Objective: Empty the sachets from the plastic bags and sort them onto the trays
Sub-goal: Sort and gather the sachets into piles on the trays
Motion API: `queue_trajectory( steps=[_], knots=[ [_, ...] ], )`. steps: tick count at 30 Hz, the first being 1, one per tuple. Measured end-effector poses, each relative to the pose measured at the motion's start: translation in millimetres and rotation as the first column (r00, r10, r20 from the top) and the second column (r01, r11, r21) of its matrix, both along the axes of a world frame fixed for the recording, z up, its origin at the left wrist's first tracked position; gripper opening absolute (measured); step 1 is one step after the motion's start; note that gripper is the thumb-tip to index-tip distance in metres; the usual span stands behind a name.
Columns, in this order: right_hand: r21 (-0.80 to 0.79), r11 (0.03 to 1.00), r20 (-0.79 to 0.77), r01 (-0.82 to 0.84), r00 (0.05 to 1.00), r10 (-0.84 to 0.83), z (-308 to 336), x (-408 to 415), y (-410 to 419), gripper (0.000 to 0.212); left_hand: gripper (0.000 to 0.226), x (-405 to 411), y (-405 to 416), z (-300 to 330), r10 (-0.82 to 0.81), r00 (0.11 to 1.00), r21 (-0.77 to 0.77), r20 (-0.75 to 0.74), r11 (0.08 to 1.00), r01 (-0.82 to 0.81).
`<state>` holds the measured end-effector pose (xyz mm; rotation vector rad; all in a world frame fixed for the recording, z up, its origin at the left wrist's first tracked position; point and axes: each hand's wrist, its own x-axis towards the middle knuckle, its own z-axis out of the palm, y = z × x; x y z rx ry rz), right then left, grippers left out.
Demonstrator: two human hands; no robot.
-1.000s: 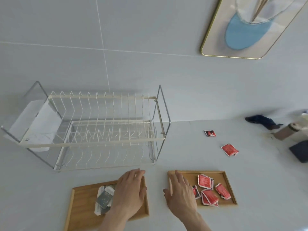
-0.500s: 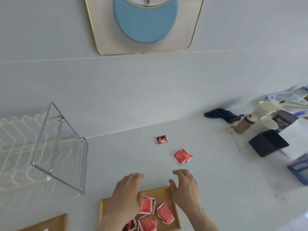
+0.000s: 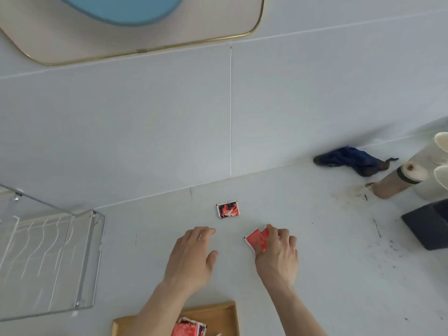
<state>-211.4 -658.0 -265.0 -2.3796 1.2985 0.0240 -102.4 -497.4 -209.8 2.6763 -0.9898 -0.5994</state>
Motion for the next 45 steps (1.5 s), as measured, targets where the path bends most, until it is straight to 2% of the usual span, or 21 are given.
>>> queue_trajectory(
  steps=[8,12,14,18,20,23,27,30,33,36,38,39,42,45],
  knots=[
    [0.289,0.943,0.122,0.163,0.971,-0.206,-11,7,-15,0.048,0.056,42,-70,-32,-0.063,0.996,0.001,0.058,0.998,0.063],
    [0.316,0.935,0.160,0.158,0.963,-0.217,-14,1,-21,0.044,0.047,45,-78,-50,-0.133,0.986,0.051,0.100,0.990,0.129],
    [0.327,0.931,0.168,0.164,0.959,-0.228,-14,0,-22,0.042,0.035,40,-68,-54,-0.138,0.984,0.053,0.114,0.990,0.132],
    [0.344,0.922,0.179,0.175,0.952,-0.248,-6,-2,-20,0.034,0.031,19,-39,-54,-0.104,0.980,0.056,0.172,0.994,0.095],
    [0.364,0.914,0.185,0.180,0.948,-0.261,-3,-4,-16,0.029,0.028,9,-24,-46,-0.028,0.992,0.067,0.124,0.998,0.020],
    [0.445,0.876,0.180,0.188,0.939,-0.293,3,-13,-5,0.024,0.031,-3,0,-38,0.170,0.985,0.032,0.020,0.985,-0.170],
    [0.652,0.733,0.192,0.192,0.894,-0.405,18,-31,25,0.025,0.029,-14,32,-23,0.372,0.906,-0.095,-0.202,0.913,-0.396],
    [0.711,0.684,0.199,0.163,0.886,-0.419,29,-45,54,0.030,0.026,-24,54,-8,0.434,0.839,-0.157,-0.327,0.851,-0.501],
    [0.724,0.678,0.234,0.125,0.881,-0.412,39,-55,81,0.030,0.023,-39,75,3,0.462,0.775,-0.175,-0.431,0.800,-0.574],
    [0.752,0.655,0.241,0.073,0.894,-0.377,47,-65,107,0.027,0.021,-56,98,7,0.448,0.753,-0.141,-0.483,0.809,-0.571],
    [0.737,0.675,0.246,0.023,0.922,-0.299,45,-73,122,0.026,0.019,-67,112,7,0.436,0.755,-0.122,-0.490,0.823,-0.555],
    [0.686,0.727,0.261,-0.018,0.939,-0.223,41,-78,128,0.025,0.018,-73,118,5,0.433,0.765,-0.110,-0.476,0.835,-0.540],
    [0.327,0.926,0.262,-0.192,0.959,0.106,25,-96,144,0.025,0.015,-90,132,0,0.391,0.843,-0.040,-0.370,0.899,-0.435],
    [0.056,0.938,0.253,-0.342,0.914,0.318,11,-110,154,0.027,0.025,-101,146,-7,0.325,0.907,-0.065,-0.270,0.933,-0.354]
  ],
)
